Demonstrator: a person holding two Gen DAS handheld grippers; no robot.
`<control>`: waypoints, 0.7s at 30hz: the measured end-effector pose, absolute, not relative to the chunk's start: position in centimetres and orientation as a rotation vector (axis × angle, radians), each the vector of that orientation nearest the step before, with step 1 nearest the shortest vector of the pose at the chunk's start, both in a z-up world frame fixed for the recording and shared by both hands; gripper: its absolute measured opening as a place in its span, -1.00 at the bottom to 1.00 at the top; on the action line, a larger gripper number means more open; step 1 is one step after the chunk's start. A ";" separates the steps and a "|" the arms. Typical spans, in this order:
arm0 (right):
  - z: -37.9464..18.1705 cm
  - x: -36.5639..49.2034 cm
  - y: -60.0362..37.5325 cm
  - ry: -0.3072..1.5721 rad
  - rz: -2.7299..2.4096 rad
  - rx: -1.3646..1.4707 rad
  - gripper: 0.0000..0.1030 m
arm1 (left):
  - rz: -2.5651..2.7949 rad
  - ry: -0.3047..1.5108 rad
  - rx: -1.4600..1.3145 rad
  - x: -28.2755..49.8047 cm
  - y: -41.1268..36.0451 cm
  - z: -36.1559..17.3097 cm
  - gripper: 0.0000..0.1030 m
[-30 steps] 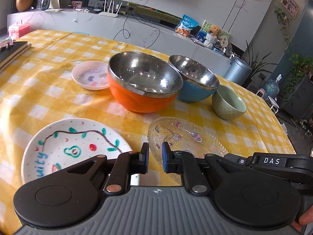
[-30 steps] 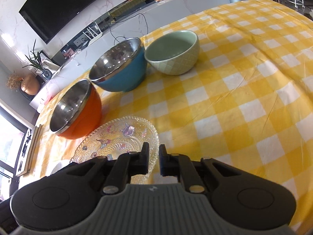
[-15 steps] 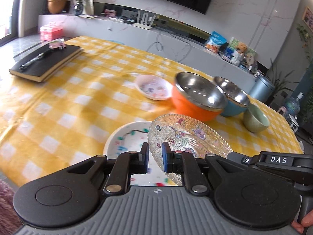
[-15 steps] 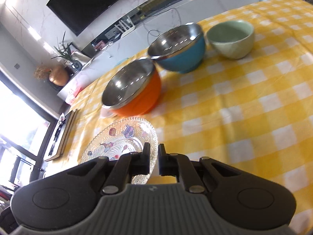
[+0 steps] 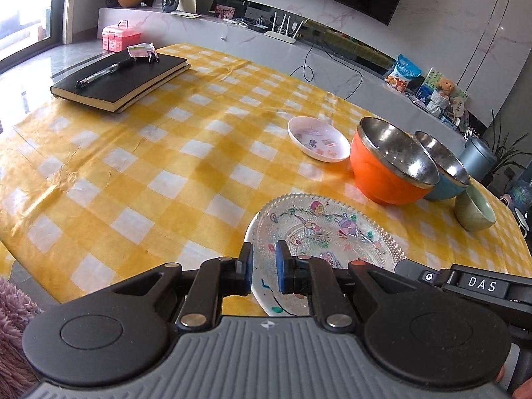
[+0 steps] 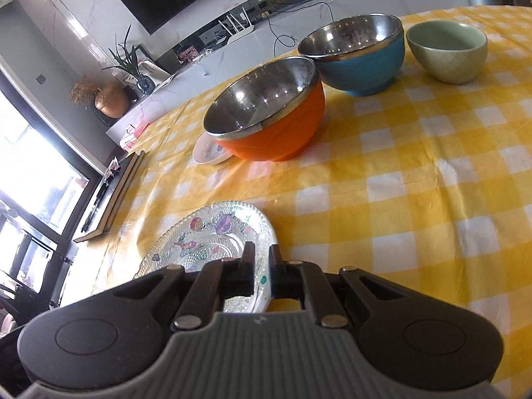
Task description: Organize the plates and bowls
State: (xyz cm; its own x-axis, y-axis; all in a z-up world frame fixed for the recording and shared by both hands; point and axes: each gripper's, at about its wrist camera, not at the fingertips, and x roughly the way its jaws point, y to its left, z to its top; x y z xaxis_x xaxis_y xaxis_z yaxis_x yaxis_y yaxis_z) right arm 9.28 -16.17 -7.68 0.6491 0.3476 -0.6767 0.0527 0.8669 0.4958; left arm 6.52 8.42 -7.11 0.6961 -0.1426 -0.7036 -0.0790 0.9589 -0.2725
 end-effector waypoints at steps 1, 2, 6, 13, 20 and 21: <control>-7.7 9.3 -16.0 0.857 0.177 0.498 -0.89 | -0.032 0.805 -0.289 6.6 8.4 -7.2 -0.71; -7.8 9.3 -15.9 0.857 0.178 0.487 -0.89 | -0.029 0.807 -0.283 6.6 8.4 -7.3 -0.71; -7.8 9.6 -15.4 0.854 0.173 0.440 -0.89 | -0.030 0.818 -0.266 6.6 8.2 -7.4 -0.71; -7.6 9.4 -14.5 0.841 0.169 0.332 -0.88 | -0.013 0.832 -0.215 6.6 7.6 -7.7 -0.72; -7.7 9.5 -13.9 0.842 0.161 0.269 -0.88 | -0.013 0.824 -0.187 6.6 7.3 -7.6 -0.72; -7.7 9.5 -13.8 0.840 0.161 0.262 -0.87 | -0.013 0.824 -0.185 6.6 7.2 -7.6 -0.72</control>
State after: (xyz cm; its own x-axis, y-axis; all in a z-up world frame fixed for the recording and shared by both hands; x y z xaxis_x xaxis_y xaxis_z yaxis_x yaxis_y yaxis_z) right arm 9.51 -13.82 -7.73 0.6578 0.2435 -0.7128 -0.0374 0.9557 0.2920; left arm 6.58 7.23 -7.59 0.6804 -0.0831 -0.7281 -0.0604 0.9838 -0.1688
